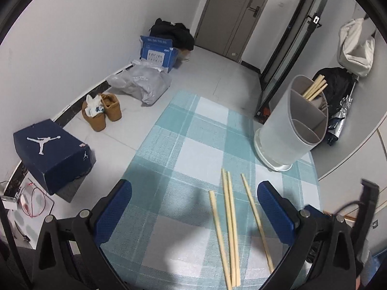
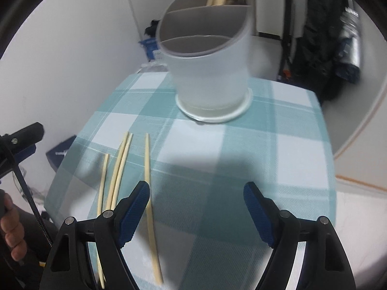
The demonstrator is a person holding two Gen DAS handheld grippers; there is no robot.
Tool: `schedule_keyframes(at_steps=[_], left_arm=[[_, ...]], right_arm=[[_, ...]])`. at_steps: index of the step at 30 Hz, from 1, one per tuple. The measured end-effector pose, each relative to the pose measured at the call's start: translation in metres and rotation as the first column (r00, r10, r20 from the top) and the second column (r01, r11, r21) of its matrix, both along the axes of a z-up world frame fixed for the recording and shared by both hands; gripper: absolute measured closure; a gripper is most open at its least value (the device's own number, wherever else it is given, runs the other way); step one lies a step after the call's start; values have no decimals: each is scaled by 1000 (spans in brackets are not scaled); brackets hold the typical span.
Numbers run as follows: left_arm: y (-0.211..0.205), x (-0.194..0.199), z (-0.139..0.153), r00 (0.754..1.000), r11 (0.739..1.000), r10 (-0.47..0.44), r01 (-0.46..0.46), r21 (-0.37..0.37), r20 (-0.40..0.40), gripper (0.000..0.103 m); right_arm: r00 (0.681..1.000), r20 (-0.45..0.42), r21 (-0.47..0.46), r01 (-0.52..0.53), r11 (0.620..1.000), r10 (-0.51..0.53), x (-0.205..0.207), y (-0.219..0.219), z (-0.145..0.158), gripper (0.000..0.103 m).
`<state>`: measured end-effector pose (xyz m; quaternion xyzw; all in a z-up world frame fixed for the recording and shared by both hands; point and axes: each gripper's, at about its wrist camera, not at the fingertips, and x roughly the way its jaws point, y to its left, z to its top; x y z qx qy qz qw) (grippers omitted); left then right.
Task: Organize utensils
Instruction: 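Lower the right tool onto a chopstick on the cloth and close it, then grasp another chopstick with the left tool while the right tool holds its chopstick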
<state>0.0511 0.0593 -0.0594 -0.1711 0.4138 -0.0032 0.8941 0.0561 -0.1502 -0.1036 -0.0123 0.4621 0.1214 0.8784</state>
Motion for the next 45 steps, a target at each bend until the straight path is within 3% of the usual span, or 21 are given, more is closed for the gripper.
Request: schedule_keyframes(at_steps=[11, 13, 18, 23, 25, 28, 32, 38, 41, 45], left_arm=[[33, 4, -1, 994, 987, 107, -109, -117, -26, 1], [35, 5, -1, 993, 985, 118, -121, -125, -28, 1], [39, 8, -4, 989, 984, 142, -146, -105, -43, 1], [48, 10, -2, 991, 983, 130, -133, -123, -36, 1], [52, 11, -3, 991, 983, 125, -129, -131, -41, 1], [51, 14, -8, 992, 984, 104, -112, -135, -65, 1], [43, 17, -16, 992, 991, 81, -90, -96, -95, 1], [23, 19, -26, 988, 998, -17, 9, -54, -153, 1], [10, 20, -32, 979, 997, -71, 65, -38, -190, 1], [-8, 17, -38, 968, 995, -91, 97, 16, -235, 1]], right_arm=[[985, -42, -130, -171, 977, 167, 43, 57, -20, 56], [982, -55, -138, -187, 973, 181, 47, 63, -23, 65], [973, -62, -174, -231, 957, 224, 57, 81, -28, 73], [967, -71, -192, -255, 948, 246, 64, 94, -27, 88], [961, -75, -193, -275, 942, 265, 63, 99, -28, 98], [957, -81, -209, -288, 934, 277, 61, 101, -28, 99], [967, -84, -162, -251, 954, 240, 59, 83, -22, 99], [992, -60, 24, -112, 993, 113, 48, 29, 4, 99], [997, -57, 127, -52, 990, 60, 40, 0, 12, 99], [999, -50, 294, 20, 956, -6, 28, -38, 21, 99]])
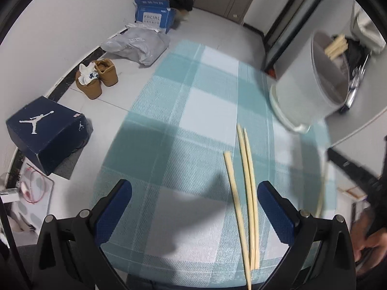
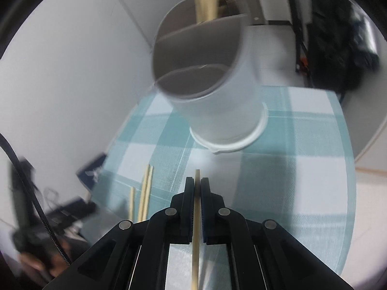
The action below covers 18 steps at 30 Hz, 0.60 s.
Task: Organize utensils
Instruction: 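Grasp another chopstick with the left tool while the right tool holds its chopstick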
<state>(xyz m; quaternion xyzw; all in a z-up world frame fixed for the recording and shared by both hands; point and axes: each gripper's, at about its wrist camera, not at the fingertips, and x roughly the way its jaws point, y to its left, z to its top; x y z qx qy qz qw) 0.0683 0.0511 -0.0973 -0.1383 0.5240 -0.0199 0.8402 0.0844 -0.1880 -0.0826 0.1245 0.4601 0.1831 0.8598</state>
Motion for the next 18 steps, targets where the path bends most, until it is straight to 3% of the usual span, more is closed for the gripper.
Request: schedule_keyframes(at_steps=[4, 9, 18], left_arm=[[-14, -5, 0, 1000, 997, -26, 26, 71, -10, 1], [-25, -5, -7, 998, 991, -39, 45, 127, -52, 1], [-35, 8, -20, 990, 974, -26, 57, 221, -139, 1]], right_arm=[[995, 32, 137, 85, 987, -90, -12, -29, 1, 99], [994, 50, 149, 90, 985, -98, -14, -35, 3, 99], [987, 97, 250, 102, 963, -130, -18, -60, 19, 99]])
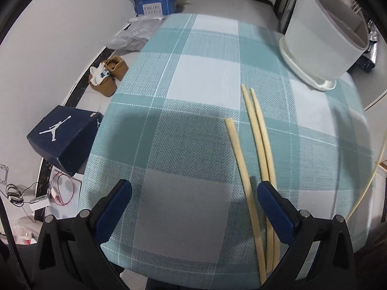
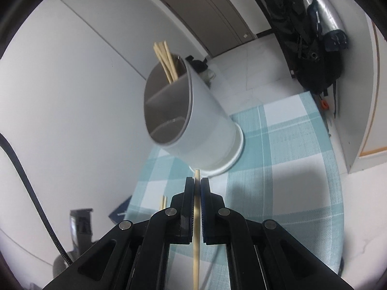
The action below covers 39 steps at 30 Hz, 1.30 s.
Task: Organize utensils
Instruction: 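Grasp another chopstick with the left tool while the right tool holds its chopstick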
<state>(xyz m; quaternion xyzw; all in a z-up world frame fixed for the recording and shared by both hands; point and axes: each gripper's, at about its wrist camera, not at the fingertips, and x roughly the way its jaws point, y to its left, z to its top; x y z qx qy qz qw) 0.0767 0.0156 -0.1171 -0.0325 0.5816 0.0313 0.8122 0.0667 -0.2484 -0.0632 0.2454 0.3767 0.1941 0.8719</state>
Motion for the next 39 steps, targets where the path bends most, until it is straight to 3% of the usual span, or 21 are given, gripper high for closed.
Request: schedule_keyframes(at_steps=[6, 12, 14, 18, 21, 23, 25, 32, 37, 39], left_arm=[[-2, 10, -3, 999, 999, -10, 11, 31, -30, 3], [-4, 22, 1, 1000, 1000, -5, 5, 7, -28, 19], [-6, 26, 3, 999, 1000, -10, 10, 5, -32, 33], [-14, 36, 6, 998, 999, -35, 35, 3, -59, 51], [-20, 42, 7, 995, 999, -36, 36, -5, -90, 70], [-24, 44, 9, 994, 999, -43, 42, -12, -102, 90], [-27, 45, 9, 993, 999, -48, 46, -24, -104, 98], [-13, 44, 12, 996, 994, 24, -32, -102, -84, 100], [-8, 35, 37, 998, 991, 43, -38, -127, 35, 100], [-6, 27, 55, 992, 988, 45, -27, -151, 118, 100]], right_arm=[[999, 37, -5, 6, 1000, -6, -3, -3, 10, 99], [999, 51, -11, -4, 1000, 5, -4, -4, 13, 99], [998, 59, -11, -9, 1000, 10, -4, -4, 15, 99], [997, 72, -15, -18, 1000, 19, -5, -2, 19, 99], [997, 76, -12, -19, 1000, 20, -4, -2, 20, 99], [997, 77, -13, -19, 1000, 20, -4, -2, 21, 99], [997, 75, -11, -20, 1000, 21, -5, -2, 21, 99], [996, 80, -30, -23, 999, 25, -7, 0, 23, 99], [995, 97, -52, -18, 999, 23, -13, 4, 26, 99], [994, 105, -63, -20, 998, 27, -16, 7, 28, 99]])
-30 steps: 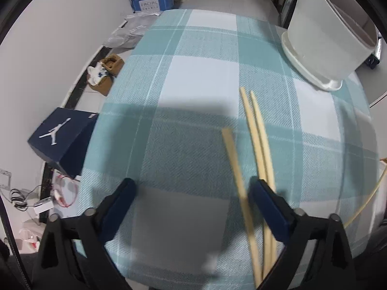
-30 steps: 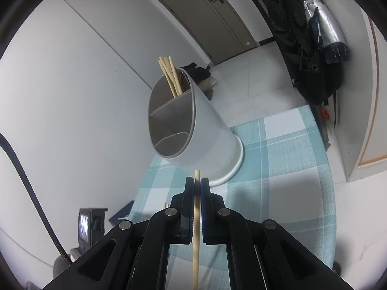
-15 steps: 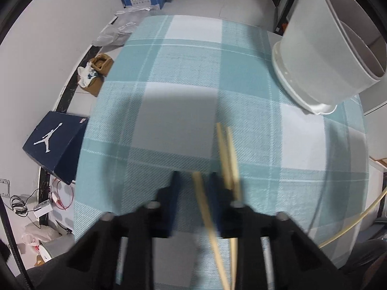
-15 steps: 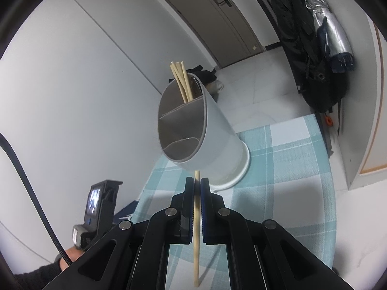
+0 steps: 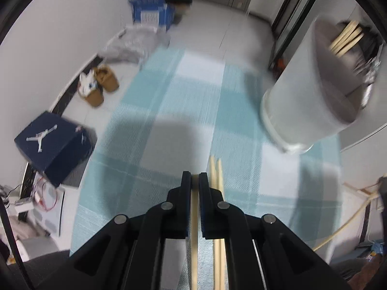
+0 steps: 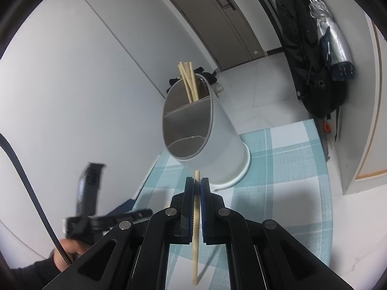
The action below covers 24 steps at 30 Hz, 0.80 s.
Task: Organize utensils
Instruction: 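Grasp another chopstick with the left tool while the right tool holds its chopstick, then lift both chopsticks with both tools toward the white holder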
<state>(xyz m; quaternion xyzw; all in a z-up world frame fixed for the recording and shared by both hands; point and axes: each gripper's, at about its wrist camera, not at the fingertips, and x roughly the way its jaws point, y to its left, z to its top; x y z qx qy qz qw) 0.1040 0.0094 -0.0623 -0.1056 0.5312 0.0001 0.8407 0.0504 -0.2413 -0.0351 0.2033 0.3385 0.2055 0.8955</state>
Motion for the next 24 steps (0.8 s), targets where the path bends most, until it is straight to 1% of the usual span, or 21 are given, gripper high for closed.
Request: schedule_keyframes(at_steps=[2, 3, 5, 8, 10, 12, 15, 17, 19, 24], left_arm=[[-2, -8, 15, 997, 1000, -9, 9, -9, 76, 100], [-2, -11, 22, 993, 999, -22, 25, -25, 115, 100], [-5, -16, 31, 987, 997, -51, 58, -42, 156, 100], [-10, -26, 43, 975, 994, -87, 98, -45, 207, 100], [-8, -32, 49, 964, 992, -107, 121, -46, 245, 100], [-9, -42, 58, 949, 988, -127, 146, -44, 290, 100], [-2, -52, 70, 927, 985, -137, 166, -53, 349, 100], [4, -56, 73, 918, 985, -135, 166, -51, 373, 100], [5, -59, 75, 914, 983, -138, 172, -58, 382, 100], [4, -64, 77, 912, 981, -143, 181, -65, 385, 100]], right_arm=[[1000, 10, -8, -4, 1000, 4, -4, 3, 2, 99], [1000, 20, -17, -6, 1000, 7, -7, 6, 4, 99], [999, 37, -35, -6, 999, 8, -11, 10, 7, 99], [998, 64, -56, -3, 998, 6, -18, 15, 10, 99], [996, 90, -53, -1, 999, 6, -22, 16, 12, 99], [995, 104, -73, 11, 997, -3, -25, 18, 14, 99], [995, 103, -72, 25, 997, -18, -28, 17, 14, 99], [994, 109, -80, 33, 996, -25, -32, 18, 16, 99], [992, 121, -102, 35, 994, -23, -37, 21, 19, 99], [991, 136, -156, 34, 987, -13, -45, 30, 21, 99]])
